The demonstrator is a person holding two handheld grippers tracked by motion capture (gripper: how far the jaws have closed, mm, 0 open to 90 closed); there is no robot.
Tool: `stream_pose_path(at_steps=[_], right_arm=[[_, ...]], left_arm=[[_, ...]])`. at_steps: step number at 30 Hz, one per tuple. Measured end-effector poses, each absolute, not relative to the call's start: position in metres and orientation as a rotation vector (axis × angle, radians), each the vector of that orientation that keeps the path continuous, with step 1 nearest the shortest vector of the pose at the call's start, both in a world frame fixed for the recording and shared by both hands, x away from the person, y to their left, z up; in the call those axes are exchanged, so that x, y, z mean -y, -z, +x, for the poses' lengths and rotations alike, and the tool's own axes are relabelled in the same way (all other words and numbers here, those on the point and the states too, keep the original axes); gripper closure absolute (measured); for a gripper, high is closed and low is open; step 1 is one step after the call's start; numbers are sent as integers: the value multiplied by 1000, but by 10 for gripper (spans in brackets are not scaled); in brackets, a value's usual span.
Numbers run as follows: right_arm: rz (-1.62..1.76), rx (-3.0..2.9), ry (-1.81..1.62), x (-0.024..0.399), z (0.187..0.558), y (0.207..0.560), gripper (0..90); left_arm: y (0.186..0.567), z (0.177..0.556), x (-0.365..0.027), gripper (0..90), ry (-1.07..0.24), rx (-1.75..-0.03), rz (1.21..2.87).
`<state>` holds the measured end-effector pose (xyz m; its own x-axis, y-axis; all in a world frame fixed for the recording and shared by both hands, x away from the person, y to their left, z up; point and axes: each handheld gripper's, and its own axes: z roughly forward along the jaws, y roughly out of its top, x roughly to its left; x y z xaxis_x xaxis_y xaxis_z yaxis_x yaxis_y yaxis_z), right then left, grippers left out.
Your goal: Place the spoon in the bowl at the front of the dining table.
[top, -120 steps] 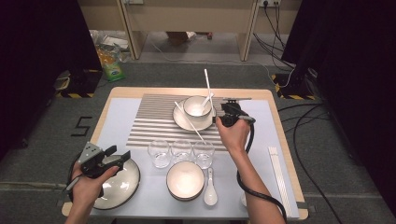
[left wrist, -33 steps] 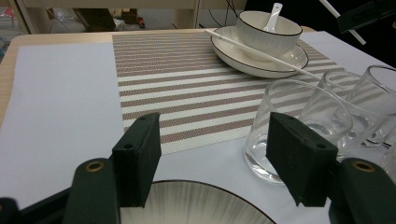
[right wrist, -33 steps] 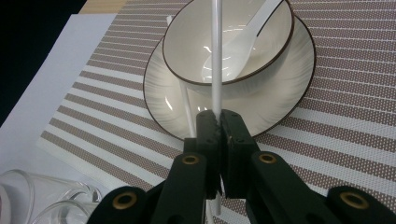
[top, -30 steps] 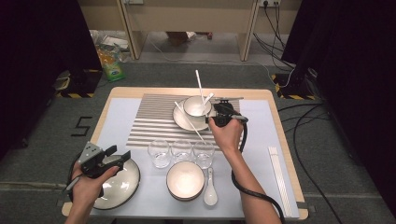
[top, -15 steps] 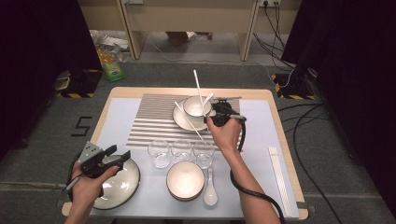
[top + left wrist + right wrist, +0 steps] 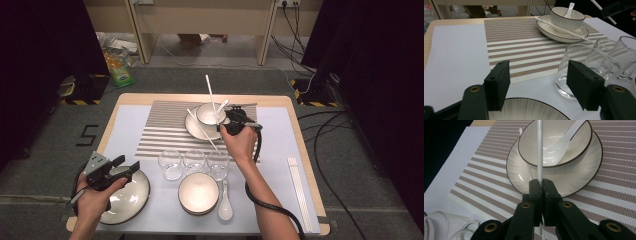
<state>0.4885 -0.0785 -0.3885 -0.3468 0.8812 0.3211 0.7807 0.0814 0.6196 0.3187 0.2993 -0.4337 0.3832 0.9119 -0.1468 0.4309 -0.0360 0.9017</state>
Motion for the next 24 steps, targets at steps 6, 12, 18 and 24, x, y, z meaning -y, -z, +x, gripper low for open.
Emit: stream_pose_path(at_steps=[6,12,18,24], right_arm=[[1708,-2216,-1121,77,489,389,874],[1700,-2216,-1122,76,489,389,874],[1699,-2224,-1116,74,489,389,874],[1697,-2224,-1120,73,489,389,874]], left_arm=[[433,318,-299,348,-606,-1208,1647],[433,318,-300,348,-607,-1208,1644],[434,319,-301,348,-609,-1211,1651],[433,318,-300,349,-607,-1209,1642]])
